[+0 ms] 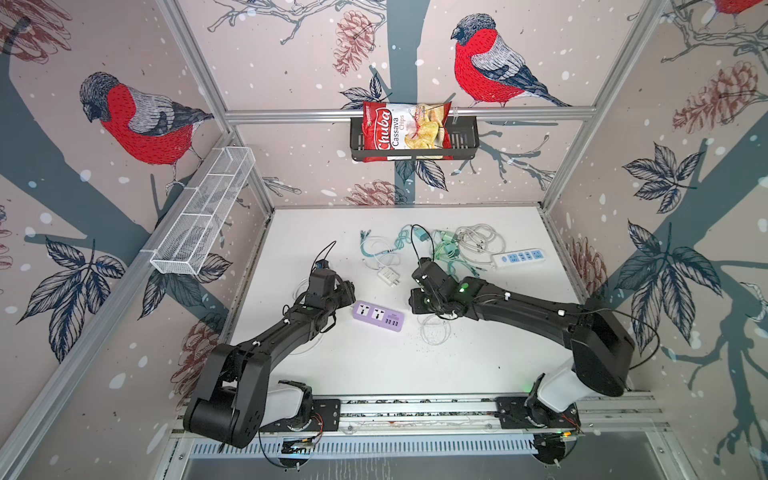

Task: Insert the plug
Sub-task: 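Move the left gripper to the purple strip while the right gripper carries the charger over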

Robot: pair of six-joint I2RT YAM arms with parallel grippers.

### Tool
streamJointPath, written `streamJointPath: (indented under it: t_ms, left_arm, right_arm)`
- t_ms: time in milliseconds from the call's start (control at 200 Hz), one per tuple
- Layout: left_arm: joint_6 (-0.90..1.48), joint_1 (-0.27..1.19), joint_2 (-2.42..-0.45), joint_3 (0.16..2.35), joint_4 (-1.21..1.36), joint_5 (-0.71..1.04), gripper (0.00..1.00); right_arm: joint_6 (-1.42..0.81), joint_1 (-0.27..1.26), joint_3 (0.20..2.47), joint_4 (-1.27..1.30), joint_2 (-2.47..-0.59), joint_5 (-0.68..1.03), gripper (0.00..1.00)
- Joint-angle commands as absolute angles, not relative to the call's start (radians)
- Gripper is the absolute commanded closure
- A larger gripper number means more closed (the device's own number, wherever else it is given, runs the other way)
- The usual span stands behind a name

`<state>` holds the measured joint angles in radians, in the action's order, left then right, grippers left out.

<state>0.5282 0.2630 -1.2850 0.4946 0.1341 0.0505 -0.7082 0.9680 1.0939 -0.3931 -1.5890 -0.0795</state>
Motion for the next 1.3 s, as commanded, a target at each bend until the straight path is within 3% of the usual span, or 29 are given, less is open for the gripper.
streamJointPath:
  t_ms: [0,535,1016,1296]
  left_arm:
    - [0.559,0.285,-1.289,0.486,0.196,0.081,0.36]
    - [0.620,0.379,-1.313,0.422,0.238,0.101,0.38]
    - [0.849,0.741,-1.373,0.400,0.417,0.089,0.40]
    - [0.824,0.790,-1.285,0.407,0.359,0.018,0.40]
  right_arm:
    - [-0.735,0.977,1.100,-0.423,-1.589,-0.116,0.83]
    - [-0.714,0.938,1.050,-0.426,-1.517,-0.125,0.82]
    - [-0.709,0.818,0.904,-0.474,-1.362,-0.106,0.79]
    - [-0.816,0.885,0.932,-0.542,-1.361,-0.156,0.79]
